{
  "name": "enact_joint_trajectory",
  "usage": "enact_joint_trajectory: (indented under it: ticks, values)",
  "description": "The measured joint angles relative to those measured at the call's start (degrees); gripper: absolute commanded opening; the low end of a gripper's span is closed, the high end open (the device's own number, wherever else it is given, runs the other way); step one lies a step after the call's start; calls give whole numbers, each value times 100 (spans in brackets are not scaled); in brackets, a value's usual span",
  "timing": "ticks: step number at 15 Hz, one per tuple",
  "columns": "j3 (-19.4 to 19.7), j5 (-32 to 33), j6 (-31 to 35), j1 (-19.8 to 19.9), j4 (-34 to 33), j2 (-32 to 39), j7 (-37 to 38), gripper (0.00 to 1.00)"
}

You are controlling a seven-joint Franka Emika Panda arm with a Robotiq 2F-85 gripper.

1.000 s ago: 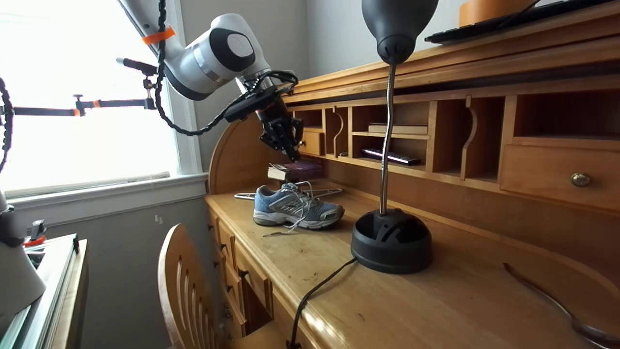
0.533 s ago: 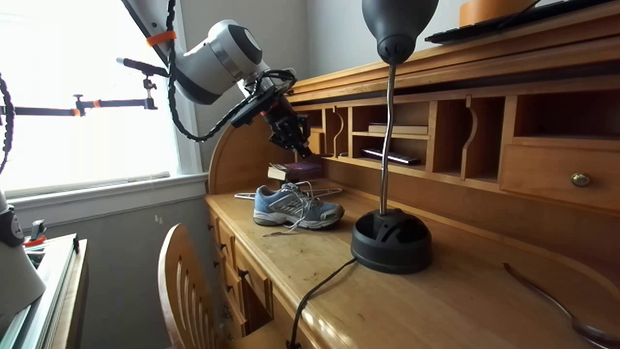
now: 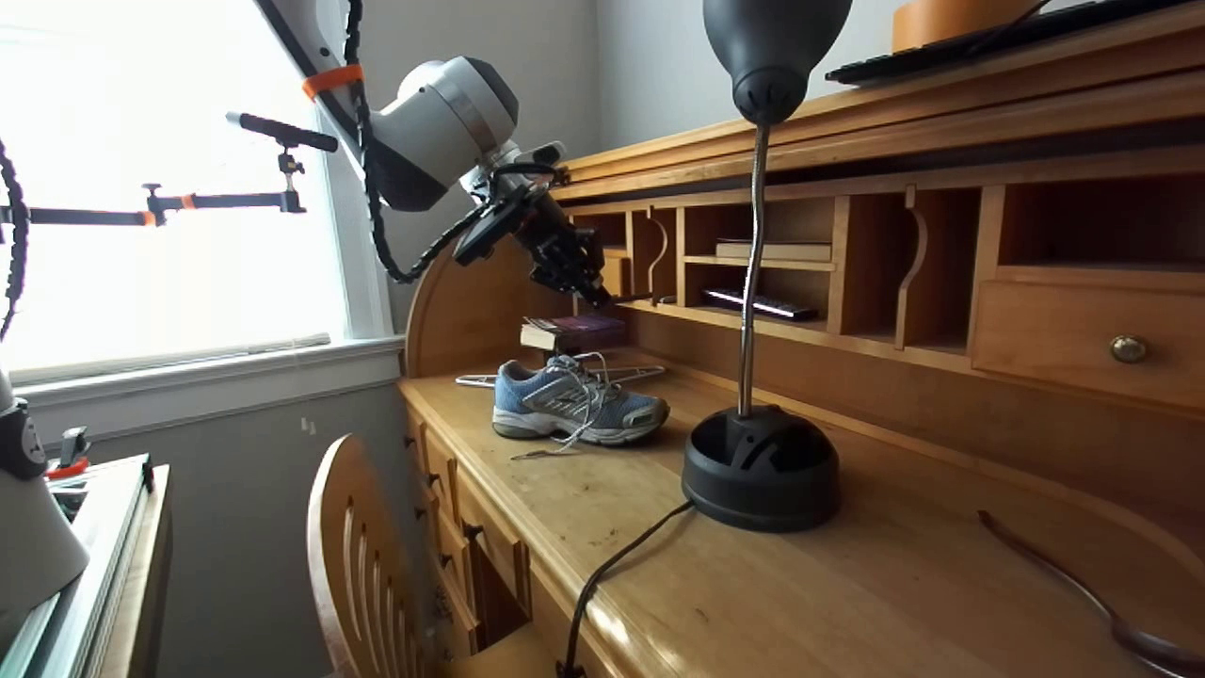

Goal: Put the pen in the desk shelf

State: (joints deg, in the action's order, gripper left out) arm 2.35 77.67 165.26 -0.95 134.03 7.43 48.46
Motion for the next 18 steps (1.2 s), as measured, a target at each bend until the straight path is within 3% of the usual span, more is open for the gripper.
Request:
enact_joint_trajectory:
  ticks: [5, 18]
  values:
    - [-8, 831, -2, -45, -263, 144, 716, 3]
    - [-78, 1733, -68, -160, -1282, 999, 1081, 3]
